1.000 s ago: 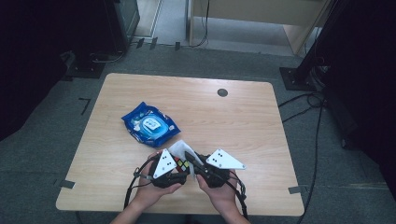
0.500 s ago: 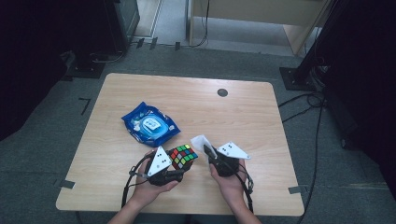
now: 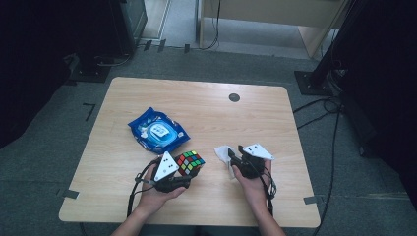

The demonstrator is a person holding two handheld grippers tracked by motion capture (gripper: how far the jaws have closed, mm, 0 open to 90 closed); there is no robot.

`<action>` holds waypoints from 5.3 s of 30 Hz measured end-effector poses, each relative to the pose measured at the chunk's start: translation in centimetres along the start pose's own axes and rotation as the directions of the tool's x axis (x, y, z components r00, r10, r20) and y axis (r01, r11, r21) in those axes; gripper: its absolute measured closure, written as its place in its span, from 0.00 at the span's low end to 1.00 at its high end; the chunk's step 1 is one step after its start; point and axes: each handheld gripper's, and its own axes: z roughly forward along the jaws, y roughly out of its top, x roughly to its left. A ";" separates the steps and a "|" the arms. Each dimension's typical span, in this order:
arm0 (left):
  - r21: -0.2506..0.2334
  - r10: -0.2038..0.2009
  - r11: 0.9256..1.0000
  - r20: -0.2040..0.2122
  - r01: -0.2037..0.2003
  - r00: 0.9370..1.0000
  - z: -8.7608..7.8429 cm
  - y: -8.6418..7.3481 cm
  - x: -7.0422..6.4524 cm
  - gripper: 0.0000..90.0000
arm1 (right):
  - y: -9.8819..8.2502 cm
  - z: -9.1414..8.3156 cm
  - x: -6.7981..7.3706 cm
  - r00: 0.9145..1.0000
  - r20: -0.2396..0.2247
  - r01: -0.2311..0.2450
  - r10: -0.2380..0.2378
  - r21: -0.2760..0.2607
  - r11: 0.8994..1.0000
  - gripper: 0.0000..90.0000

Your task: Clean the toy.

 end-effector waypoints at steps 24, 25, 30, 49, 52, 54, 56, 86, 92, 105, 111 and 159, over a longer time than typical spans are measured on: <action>0.006 0.061 0.998 -0.001 -0.061 0.998 0.5 0.1 -1.4 0.38 | 2.7 -2.9 8.8 0.907 -0.397 -0.121 0.143 0.079 0.989 0.23; -0.002 0.068 0.998 0.000 -0.068 0.998 0.4 0.2 -1.5 0.38 | 2.6 -2.7 8.8 0.905 -0.394 -0.134 0.161 0.095 0.986 0.24; -0.007 0.090 0.996 -0.010 -0.090 0.996 0.5 0.2 -1.9 0.38 | 1.9 -2.1 8.2 0.865 -0.436 -0.207 0.247 0.137 0.969 0.37; 0.044 -0.044 0.998 0.010 0.044 0.999 0.6 0.0 0.3 0.38 | 2.8 -3.4 9.0 0.925 -0.379 -0.033 0.016 -0.039 0.999 0.27; 0.029 -0.128 0.991 0.019 0.127 0.992 0.2 -0.1 1.8 0.38 | 2.4 -4.1 7.6 0.940 -0.339 -0.081 0.035 -0.123 0.989 0.29; 0.010 -0.170 0.985 0.015 0.169 0.985 -0.3 0.0 2.6 0.38 | 1.7 -3.8 7.0 0.952 -0.305 -0.060 0.015 -0.139 0.988 0.30; -0.006 -0.187 0.982 0.002 0.187 0.982 -0.8 0.3 3.2 0.38 | 0.7 -3.0 6.7 0.948 -0.319 -0.053 0.015 -0.110 0.993 0.29; 0.051 -0.195 0.980 0.117 0.191 0.974 -0.5 1.5 1.6 0.37 | -2.1 -1.1 11.6 0.882 -0.200 0.387 -0.426 -0.209 0.898 0.38; 0.066 -0.203 0.979 0.146 0.195 0.968 -0.4 1.4 1.8 0.37 | -2.2 -1.3 11.6 0.804 -0.131 0.543 -0.579 -0.234 0.807 0.38; 0.095 -0.186 0.980 0.151 0.173 0.971 -0.1 1.3 1.7 0.38 | -2.5 -1.3 11.2 0.694 -0.065 0.689 -0.717 -0.229 0.688 0.38; 0.035 -0.169 0.985 0.072 0.167 0.983 -0.9 1.4 2.1 0.38 | -2.1 -1.0 10.3 0.738 -0.109 0.638 -0.666 -0.206 0.742 0.37; 0.033 0.051 0.998 -0.049 -0.050 0.997 0.1 0.3 -0.4 0.38 | 3.7 -4.3 5.4 0.949 -0.301 -0.132 0.092 -0.118 0.984 0.33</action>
